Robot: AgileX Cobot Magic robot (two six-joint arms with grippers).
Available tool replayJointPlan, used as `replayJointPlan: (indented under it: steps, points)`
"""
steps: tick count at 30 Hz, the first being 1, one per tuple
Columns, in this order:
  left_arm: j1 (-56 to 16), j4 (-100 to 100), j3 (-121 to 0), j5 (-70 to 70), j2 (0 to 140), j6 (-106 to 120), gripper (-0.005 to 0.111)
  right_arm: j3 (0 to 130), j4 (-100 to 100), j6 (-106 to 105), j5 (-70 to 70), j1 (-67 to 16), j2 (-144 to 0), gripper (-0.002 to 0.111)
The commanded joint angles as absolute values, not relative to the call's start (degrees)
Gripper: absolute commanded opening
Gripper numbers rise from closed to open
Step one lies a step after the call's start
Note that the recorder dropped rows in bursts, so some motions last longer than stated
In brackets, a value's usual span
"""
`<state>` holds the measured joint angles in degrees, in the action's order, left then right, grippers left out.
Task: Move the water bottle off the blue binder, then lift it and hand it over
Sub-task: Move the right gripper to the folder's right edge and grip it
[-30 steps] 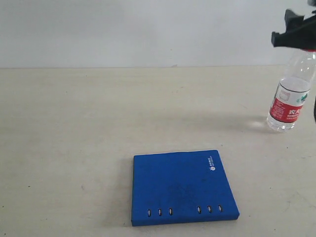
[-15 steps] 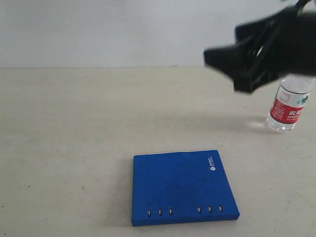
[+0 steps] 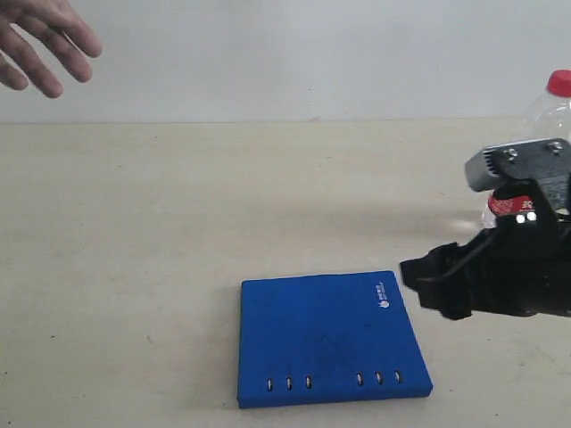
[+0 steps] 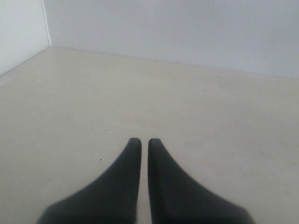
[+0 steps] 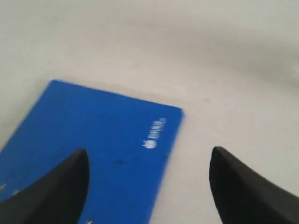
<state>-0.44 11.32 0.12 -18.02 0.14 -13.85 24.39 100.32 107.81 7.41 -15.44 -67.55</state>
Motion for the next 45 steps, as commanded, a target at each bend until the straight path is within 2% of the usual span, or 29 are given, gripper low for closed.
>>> replayJointPlan:
  steps: [1,3,5,6,8,13,19,20,22,24,30,32,37,45]
  points:
    - [-0.26,12.11,0.00,-17.64,0.00,-12.49,0.005,23.40,99.95,113.34,7.97,-14.81,-67.54,0.065]
    - [-0.26,14.88,0.00,-17.42,0.00,-8.87,0.005,23.40,99.95,113.96,16.76,-14.81,-68.39,0.065]
    - [-0.26,14.52,0.00,-12.01,0.00,-8.05,0.005,23.40,99.95,116.94,15.89,-14.81,-70.82,0.065]
    - [-0.26,11.51,0.00,-8.74,0.00,-10.11,0.005,23.40,99.95,117.57,14.99,-14.81,-71.99,0.065]
    - [-0.26,-11.97,0.00,6.58,0.00,-26.76,0.005,23.40,99.95,118.53,11.64,-14.81,-76.77,0.065]
    - [-0.26,-21.02,0.00,16.62,0.00,-34.58,0.005,23.40,99.95,119.84,9.13,-14.81,-81.93,0.065]
    - [-0.26,-21.02,0.00,14.69,0.00,-36.31,0.005,23.40,99.95,116.16,13.67,-14.81,-83.56,0.065]
    - [-0.40,-19.93,0.00,10.22,0.00,-36.73,0.005,23.40,99.95,116.01,14.38,-14.81,-83.56,0.065]
    - [-0.77,-17.99,0.00,-8.04,0.00,-36.04,0.005,23.40,99.95,116.01,14.97,-14.81,-83.56,0.065]
    - [-1.68,-23.18,0.00,-20.04,0.73,-25.34,0.008,23.40,99.95,116.11,15.19,-14.81,-83.56,0.065]
    - [-2.22,-66.89,0.00,-23.21,4.16,25.97,0.028,23.40,99.95,116.37,16.44,-14.81,-83.56,0.065]
    - [-2.22,-73.15,0.00,-25.18,7.46,37.38,0.029,23.40,99.95,116.37,16.29,-14.81,-83.56,0.065]
    - [-2.22,-80.92,0.00,-24.20,17.86,48.32,0.029,23.40,99.95,116.68,15.95,-14.81,-83.56,0.065]
    - [-2.22,-99.95,0.00,-22.83,37.69,84.54,0.029,23.40,99.95,116.79,15.72,-14.81,-83.56,0.065]
